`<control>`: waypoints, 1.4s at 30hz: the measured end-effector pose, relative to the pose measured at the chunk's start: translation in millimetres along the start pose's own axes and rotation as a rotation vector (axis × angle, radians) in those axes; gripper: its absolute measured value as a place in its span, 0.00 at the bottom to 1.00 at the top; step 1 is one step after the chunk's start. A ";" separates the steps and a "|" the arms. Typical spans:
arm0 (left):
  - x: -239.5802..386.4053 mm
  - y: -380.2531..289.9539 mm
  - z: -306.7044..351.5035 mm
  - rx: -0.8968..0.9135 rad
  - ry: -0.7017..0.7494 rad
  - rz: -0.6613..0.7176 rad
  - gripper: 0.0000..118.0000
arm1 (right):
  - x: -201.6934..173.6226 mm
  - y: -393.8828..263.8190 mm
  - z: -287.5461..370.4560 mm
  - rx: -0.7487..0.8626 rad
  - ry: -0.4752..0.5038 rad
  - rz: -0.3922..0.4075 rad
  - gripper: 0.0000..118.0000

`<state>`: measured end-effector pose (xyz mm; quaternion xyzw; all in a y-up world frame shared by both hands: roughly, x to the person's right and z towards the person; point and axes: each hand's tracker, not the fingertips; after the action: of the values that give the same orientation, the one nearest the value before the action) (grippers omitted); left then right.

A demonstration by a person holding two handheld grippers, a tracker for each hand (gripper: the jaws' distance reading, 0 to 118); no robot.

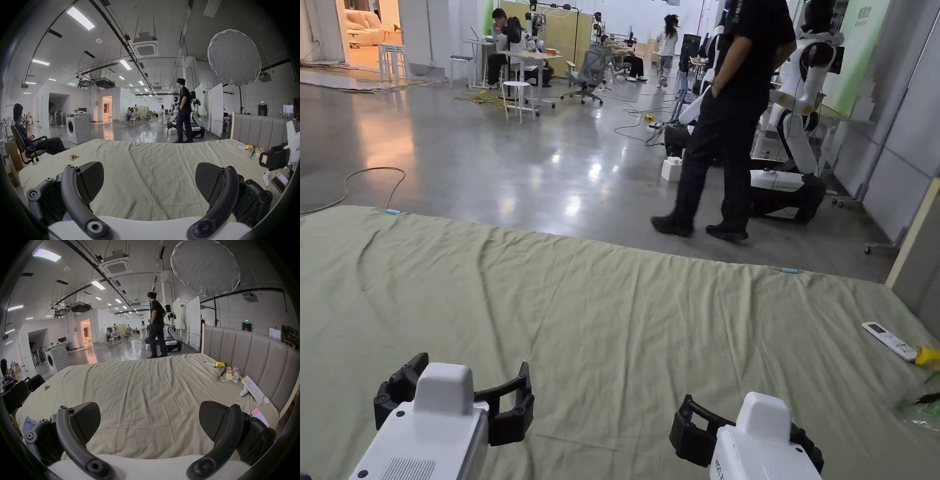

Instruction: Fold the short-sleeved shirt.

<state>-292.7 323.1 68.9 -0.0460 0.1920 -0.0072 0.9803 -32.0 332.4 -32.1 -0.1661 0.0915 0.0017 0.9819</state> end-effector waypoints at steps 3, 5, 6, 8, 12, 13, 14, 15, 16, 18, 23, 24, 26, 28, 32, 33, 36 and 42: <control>-0.2 -0.4 -0.6 -0.002 0.004 -0.007 0.95 | 1.1 0.0 -1.2 0.005 -0.001 -0.003 1.00; -1.0 -0.6 -0.8 -0.005 0.006 -0.005 0.95 | 1.5 0.5 -1.2 0.005 0.000 -0.005 1.00; -1.2 -0.8 -0.8 -0.006 0.007 -0.003 0.95 | 2.0 0.3 -1.9 0.005 0.002 -0.007 1.00; -2.1 -1.4 -1.3 -0.010 0.009 -0.001 0.95 | 2.5 0.9 -2.6 -0.001 0.008 -0.011 1.00; -3.6 -4.3 -2.6 -0.020 0.016 -0.009 0.96 | 3.2 3.0 -1.4 0.007 0.002 -0.023 1.00; -4.2 -5.3 -2.7 -0.021 0.016 -0.011 0.96 | 3.5 4.2 -1.5 0.005 0.002 -0.029 1.00; -5.1 -7.3 -2.2 -0.015 0.012 -0.014 0.96 | 4.1 4.3 -2.9 0.002 0.001 -0.035 1.00; -5.3 -8.6 -2.4 -0.008 0.010 -0.020 0.96 | 4.3 4.4 -3.8 0.001 -0.004 -0.039 1.00; -5.2 -9.5 -2.2 -0.003 0.009 -0.025 0.96 | 4.6 4.7 -4.9 -0.002 -0.010 -0.044 1.00; -5.1 -9.9 -2.2 -0.001 0.003 -0.033 0.96 | 4.5 5.7 -4.5 -0.008 -0.013 -0.054 1.00; -6.2 -12.1 -4.5 -0.006 -0.005 -0.020 0.96 | 2.9 4.3 -4.5 0.003 -0.011 -0.028 1.00; -7.2 -13.4 -6.4 -0.004 -0.004 -0.016 0.96 | 3.4 3.6 -4.3 0.012 0.000 -0.022 1.00; -9.0 -13.2 -11.4 -0.006 -0.005 -0.007 0.96 | 5.1 0.1 -5.7 0.034 0.025 -0.009 1.00; -9.9 -8.2 -9.4 -0.006 -0.004 -0.004 0.96 | 4.5 -0.6 -6.7 0.040 0.014 -0.015 1.00; -9.9 -2.5 -10.7 -0.008 -0.008 0.002 0.96 | 4.4 -5.0 -6.7 0.099 -0.002 0.043 1.00; -10.8 -1.6 -12.2 -0.007 -0.009 0.002 0.96 | 4.3 -5.7 -6.1 0.117 0.004 0.060 1.00; -11.5 -4.2 -12.9 -0.005 -0.012 -0.001 0.96 | 5.4 -6.7 -3.4 0.150 0.012 0.066 1.00; -12.6 -4.9 -16.6 -0.004 -0.012 0.000 0.96 | 4.9 -5.4 -2.2 0.196 0.001 0.081 1.00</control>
<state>-310.6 317.1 58.9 -0.0481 0.1863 -0.0065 0.9813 -27.4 326.5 -33.3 -0.0654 0.0985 0.0321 0.9925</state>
